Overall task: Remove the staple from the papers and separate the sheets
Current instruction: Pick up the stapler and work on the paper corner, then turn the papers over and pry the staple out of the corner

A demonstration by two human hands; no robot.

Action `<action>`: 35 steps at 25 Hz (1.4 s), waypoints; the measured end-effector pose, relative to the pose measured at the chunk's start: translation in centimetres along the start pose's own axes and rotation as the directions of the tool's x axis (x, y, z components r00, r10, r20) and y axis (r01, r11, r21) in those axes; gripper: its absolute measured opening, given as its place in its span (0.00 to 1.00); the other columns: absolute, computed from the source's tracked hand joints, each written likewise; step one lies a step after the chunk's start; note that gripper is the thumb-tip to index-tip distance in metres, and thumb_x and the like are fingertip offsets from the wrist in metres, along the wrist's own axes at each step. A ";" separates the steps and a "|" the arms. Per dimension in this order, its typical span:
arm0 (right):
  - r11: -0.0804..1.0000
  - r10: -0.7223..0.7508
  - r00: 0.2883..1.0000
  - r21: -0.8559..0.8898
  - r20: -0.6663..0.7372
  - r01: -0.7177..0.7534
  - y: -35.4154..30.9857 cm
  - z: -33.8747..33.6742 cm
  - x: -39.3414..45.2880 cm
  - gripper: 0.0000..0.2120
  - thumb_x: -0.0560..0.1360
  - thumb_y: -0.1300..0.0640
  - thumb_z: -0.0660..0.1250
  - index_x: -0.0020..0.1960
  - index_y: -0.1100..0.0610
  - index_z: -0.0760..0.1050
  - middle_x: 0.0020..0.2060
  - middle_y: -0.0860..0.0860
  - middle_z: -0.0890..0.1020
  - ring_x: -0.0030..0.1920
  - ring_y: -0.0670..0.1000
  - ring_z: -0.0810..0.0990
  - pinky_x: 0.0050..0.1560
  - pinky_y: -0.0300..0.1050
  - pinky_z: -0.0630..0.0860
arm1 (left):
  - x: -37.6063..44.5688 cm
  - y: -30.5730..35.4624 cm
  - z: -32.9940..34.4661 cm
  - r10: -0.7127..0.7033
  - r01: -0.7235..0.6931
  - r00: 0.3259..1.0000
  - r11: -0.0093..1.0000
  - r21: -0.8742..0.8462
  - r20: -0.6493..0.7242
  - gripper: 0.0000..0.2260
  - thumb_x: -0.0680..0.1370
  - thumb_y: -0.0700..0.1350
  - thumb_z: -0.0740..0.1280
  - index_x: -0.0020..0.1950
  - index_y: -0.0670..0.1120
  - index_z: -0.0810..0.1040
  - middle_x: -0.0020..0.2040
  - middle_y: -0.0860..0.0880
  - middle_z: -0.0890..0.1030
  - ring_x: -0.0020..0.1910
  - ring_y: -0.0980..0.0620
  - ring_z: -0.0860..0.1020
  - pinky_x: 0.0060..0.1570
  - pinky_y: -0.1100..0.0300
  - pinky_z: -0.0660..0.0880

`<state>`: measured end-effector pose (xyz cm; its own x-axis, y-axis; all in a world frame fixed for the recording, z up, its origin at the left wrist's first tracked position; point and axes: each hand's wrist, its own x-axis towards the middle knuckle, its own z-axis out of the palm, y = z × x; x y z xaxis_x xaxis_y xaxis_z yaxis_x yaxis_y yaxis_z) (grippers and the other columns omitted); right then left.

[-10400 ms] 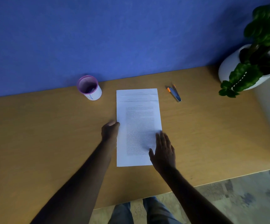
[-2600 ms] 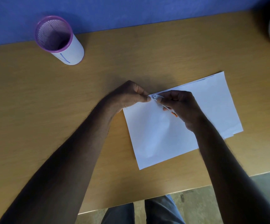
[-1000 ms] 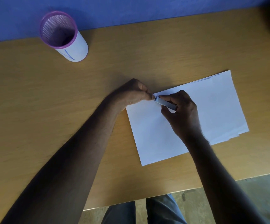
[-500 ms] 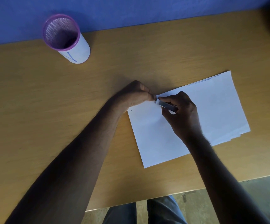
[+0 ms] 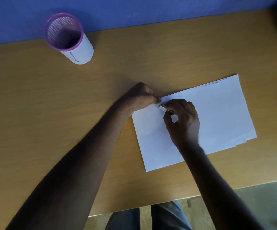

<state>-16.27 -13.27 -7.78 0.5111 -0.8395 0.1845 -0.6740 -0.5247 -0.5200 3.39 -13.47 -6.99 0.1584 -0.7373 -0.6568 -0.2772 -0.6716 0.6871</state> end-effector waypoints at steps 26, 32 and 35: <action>0.980 0.110 0.986 -0.180 0.128 -0.086 2.5 -4.2 11.0 0.16 0.79 0.61 0.64 0.63 0.50 0.82 0.55 0.52 0.85 0.57 0.59 0.80 0.57 0.56 0.76 | -0.5 -0.4 -1.1 0.044 -0.044 0.993 0.999 -0.006 0.113 0.06 0.77 0.46 0.75 0.41 0.54 0.85 0.38 0.61 0.84 0.43 0.63 0.78 0.46 0.64 0.72; 0.960 0.072 0.995 -0.275 0.068 -0.051 2.0 -4.3 9.4 0.20 0.77 0.62 0.63 0.66 0.48 0.80 0.65 0.48 0.81 0.66 0.57 0.76 0.66 0.53 0.70 | -1.0 0.0 -1.2 0.074 -0.077 0.991 0.997 0.022 0.113 0.07 0.77 0.46 0.74 0.39 0.54 0.85 0.30 0.66 0.81 0.31 0.70 0.73 0.40 0.65 0.70; 0.984 -0.083 0.995 -0.154 0.048 0.090 0.4 -4.8 7.2 0.20 0.73 0.64 0.63 0.62 0.54 0.83 0.60 0.50 0.84 0.61 0.59 0.80 0.65 0.53 0.74 | -1.6 1.0 -1.5 0.108 -0.113 0.988 0.993 0.043 0.113 0.05 0.77 0.45 0.75 0.42 0.53 0.86 0.34 0.61 0.84 0.35 0.68 0.77 0.43 0.63 0.72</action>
<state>-15.47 -20.19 -2.69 0.5904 -0.7851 0.1871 -0.6995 -0.6134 -0.3667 4.27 -13.08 -4.82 0.0193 -0.7922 -0.6100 -0.3339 -0.5802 0.7429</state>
